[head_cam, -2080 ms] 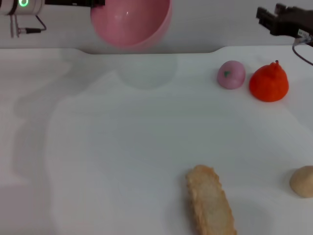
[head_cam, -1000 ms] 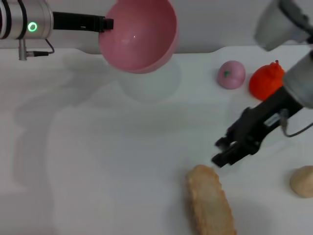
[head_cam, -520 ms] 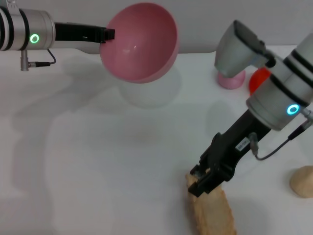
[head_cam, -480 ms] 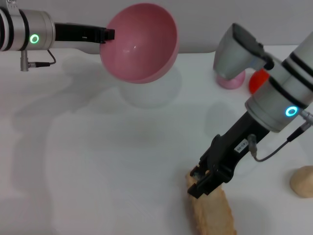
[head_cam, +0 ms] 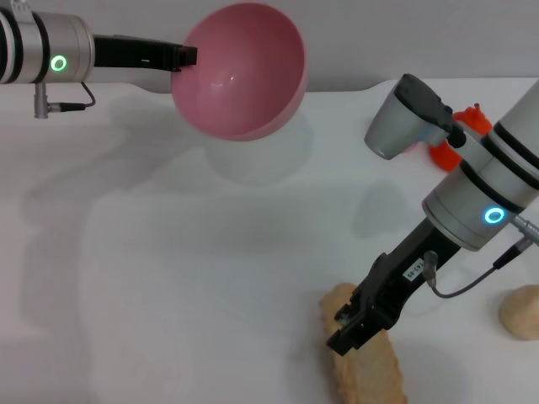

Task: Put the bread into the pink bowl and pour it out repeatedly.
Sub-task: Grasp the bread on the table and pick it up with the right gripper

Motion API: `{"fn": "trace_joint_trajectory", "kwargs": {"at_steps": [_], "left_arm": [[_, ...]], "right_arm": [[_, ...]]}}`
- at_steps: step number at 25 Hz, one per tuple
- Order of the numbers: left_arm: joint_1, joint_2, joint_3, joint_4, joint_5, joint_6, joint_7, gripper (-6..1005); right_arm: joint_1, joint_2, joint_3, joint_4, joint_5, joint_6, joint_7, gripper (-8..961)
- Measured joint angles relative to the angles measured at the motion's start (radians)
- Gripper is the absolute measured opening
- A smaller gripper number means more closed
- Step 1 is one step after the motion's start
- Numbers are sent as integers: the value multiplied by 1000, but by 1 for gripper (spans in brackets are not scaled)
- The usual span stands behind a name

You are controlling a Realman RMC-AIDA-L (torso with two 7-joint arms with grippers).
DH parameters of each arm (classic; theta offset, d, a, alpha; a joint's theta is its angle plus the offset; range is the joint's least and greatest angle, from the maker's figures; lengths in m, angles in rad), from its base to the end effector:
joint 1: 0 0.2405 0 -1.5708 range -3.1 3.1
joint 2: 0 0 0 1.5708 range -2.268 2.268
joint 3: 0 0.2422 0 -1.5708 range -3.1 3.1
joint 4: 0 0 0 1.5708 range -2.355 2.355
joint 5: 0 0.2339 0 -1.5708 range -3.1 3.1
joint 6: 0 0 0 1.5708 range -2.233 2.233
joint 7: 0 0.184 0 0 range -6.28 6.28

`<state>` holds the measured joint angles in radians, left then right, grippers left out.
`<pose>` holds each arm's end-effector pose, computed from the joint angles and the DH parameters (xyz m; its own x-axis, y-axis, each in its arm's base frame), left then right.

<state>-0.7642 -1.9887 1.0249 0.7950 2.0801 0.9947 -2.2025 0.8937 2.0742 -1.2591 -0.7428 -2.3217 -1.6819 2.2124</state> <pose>-0.1859 0.4950 0.0084 0.6659 0.5754 0.4749 0.7446 -0.5528 -0.3742 0.1610 0.3455 -0.0903 0.7932 -0.5205 0.3162 -0.5762 -0.8094 0.1130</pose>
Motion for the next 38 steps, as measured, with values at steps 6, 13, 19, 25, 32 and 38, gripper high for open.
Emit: {"fn": "trace_joint_trajectory", "kwargs": {"at_steps": [6,13,19,25,32,38], "left_arm": [[-5,-3,0,2,0,-3,8,42],[-5,-4,0,3,0,-4,8,42],[-6,-4,0,4,0,-4,8,42],[-6,-5,1,3,0,-3,10,42],[-6,-10,6,2,0,4,18,42],[-6,-13,11,4,0,4,20,42]], "right_arm": [[-8,-1,0,16,-19,13,22,443],[-16,-2,-1,19,-94,68,62,442],[-24,-1,-2,28,-98,98,65,441],[-25,0,-2,53,-97,129,65,440],[-25,2,-6,89,-94,169,65,438],[-25,4,-14,98,-89,184,65,437]]}}
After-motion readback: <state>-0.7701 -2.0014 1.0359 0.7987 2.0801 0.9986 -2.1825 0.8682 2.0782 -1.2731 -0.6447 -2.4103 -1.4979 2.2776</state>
